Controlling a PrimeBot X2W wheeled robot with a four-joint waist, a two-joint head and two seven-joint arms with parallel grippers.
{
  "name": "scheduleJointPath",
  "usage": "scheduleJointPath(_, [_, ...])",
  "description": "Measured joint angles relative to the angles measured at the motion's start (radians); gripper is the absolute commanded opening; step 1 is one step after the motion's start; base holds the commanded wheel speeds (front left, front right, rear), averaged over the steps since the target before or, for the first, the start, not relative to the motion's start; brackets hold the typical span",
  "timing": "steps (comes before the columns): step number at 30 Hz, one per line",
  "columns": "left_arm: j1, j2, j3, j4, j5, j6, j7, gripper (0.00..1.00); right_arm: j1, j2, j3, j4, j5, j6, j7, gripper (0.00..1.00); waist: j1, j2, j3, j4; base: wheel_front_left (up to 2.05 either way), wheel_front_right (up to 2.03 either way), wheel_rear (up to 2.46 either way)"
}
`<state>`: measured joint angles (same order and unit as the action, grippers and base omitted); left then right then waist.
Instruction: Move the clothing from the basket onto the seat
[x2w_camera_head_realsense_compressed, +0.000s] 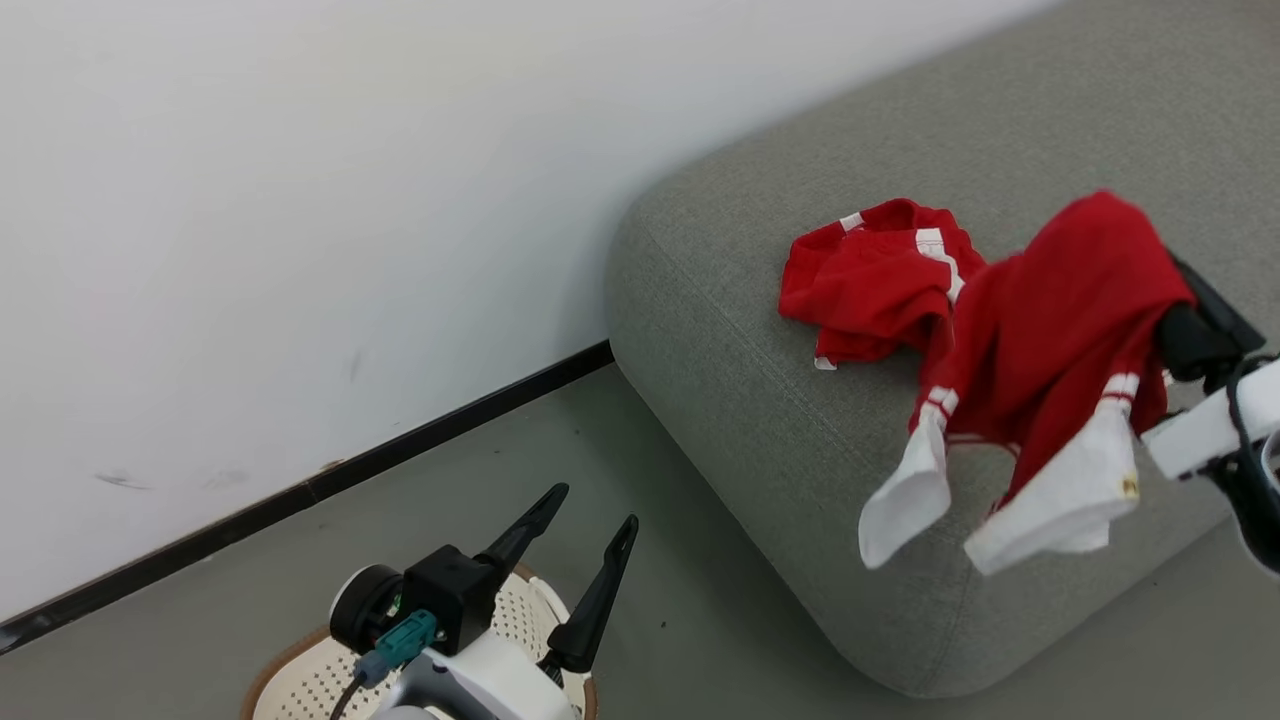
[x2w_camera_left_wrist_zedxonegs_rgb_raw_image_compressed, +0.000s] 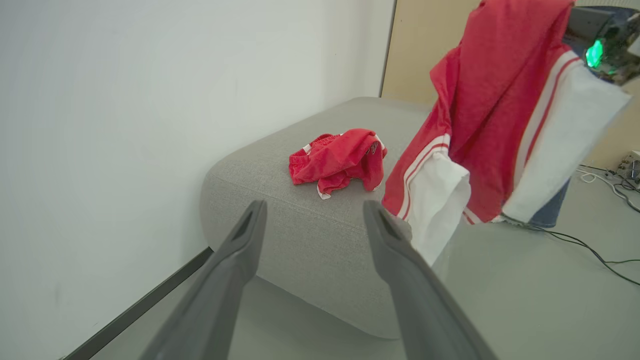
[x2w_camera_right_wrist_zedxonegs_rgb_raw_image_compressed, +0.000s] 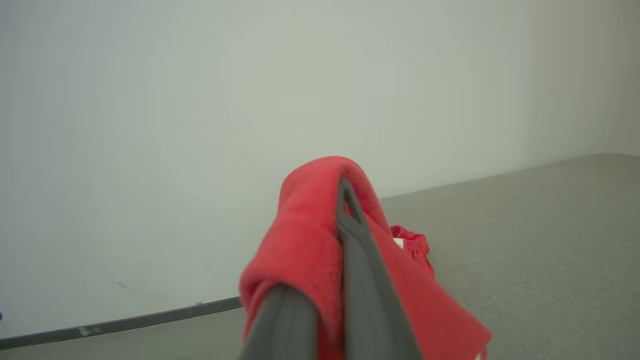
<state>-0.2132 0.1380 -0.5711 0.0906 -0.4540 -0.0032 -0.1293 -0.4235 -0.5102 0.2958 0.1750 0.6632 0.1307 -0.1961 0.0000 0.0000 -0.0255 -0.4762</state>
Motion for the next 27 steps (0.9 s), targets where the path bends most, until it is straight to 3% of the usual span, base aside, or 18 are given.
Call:
scheduleJointPath(13, [0.017,0.019,-0.003,-0.053,0.018,0.018,0.005,1.0,-0.285,-0.031,-0.127,0.114,0.035,0.0,0.135,0.0,0.0,0.0,0.04,-0.001,0.0,0.0,0.0])
scheduleJointPath(27, [0.014,0.039,-0.018,-0.119,0.056,0.029,0.035,1.0,-0.424,-0.05,-0.174,0.287,-0.018,0.0,0.219,0.0,0.0,0.0,0.111,0.038,0.0,0.0,0.0])
